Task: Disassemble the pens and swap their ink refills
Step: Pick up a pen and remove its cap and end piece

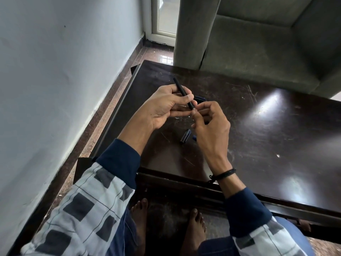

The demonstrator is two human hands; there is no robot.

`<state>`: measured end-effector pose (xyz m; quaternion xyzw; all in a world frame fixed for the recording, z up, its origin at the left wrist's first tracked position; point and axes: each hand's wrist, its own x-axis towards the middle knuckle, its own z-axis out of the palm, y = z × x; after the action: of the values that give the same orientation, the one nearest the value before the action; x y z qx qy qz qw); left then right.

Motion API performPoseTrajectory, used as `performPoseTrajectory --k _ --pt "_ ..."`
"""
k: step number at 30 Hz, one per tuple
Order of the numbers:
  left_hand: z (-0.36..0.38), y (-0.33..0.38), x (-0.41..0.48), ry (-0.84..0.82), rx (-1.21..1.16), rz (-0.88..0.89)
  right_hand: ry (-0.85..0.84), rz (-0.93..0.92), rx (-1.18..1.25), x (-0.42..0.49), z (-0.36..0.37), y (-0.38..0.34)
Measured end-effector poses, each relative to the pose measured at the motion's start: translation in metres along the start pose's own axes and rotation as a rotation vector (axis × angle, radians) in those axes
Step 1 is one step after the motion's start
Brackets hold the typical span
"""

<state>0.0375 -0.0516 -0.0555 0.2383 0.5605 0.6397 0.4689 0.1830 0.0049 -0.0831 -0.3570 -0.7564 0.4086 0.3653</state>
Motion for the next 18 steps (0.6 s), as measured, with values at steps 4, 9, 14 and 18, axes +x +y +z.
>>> performPoseTrajectory --k 4,9,14,18 --pt "0.002 0.000 -0.001 -0.016 0.081 0.014 -0.022 0.024 -0.009 0.000 -0.002 -0.001" --pt "0.002 0.000 -0.002 -0.021 0.145 0.023 -0.039 0.057 -0.008 0.000 -0.003 -0.004" --pt "-0.001 0.001 0.000 0.091 0.119 0.064 -0.056 0.059 -0.117 0.000 -0.005 -0.003" --pt "-0.013 0.005 0.003 0.215 0.040 0.093 -0.080 0.058 -0.141 0.001 -0.007 0.000"
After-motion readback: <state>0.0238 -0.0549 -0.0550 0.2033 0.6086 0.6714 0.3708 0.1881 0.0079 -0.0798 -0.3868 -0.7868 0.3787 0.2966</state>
